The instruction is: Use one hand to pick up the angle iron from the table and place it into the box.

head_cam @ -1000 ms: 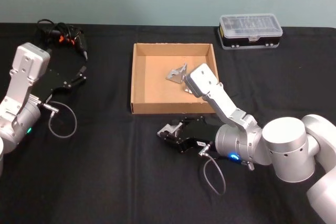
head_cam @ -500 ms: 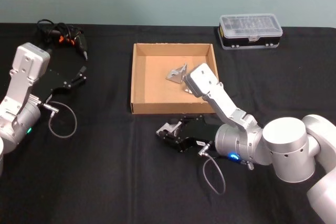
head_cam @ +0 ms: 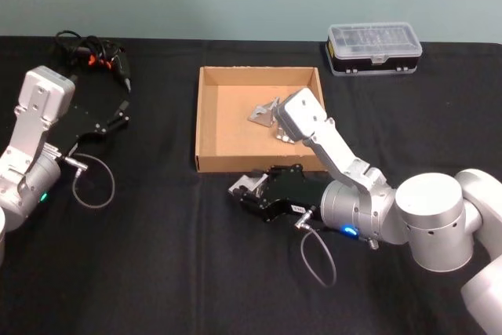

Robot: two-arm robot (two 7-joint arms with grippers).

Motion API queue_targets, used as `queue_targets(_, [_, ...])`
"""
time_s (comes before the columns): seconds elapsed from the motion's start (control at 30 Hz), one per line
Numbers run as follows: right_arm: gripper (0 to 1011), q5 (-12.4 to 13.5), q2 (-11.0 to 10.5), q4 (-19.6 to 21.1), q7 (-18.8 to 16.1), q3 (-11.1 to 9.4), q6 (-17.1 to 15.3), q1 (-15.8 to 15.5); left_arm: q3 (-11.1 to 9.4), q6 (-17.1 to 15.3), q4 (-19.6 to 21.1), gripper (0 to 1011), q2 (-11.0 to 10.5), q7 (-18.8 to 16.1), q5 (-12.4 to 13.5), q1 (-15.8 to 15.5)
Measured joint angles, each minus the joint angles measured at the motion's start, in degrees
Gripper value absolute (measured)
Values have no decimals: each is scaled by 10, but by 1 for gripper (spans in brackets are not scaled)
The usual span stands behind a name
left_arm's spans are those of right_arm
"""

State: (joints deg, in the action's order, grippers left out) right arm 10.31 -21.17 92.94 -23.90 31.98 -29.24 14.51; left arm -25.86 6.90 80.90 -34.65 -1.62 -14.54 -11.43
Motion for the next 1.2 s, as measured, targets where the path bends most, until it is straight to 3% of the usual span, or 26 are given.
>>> queue_targets(0.77, [452,-10,0,43,3,-27,8,4,0,0,0,1011,0,0,0,0])
queue_targets(1.2, [452,-11,14,23,6,-39,5,35,0,0,0,1011,0,0,0,0])
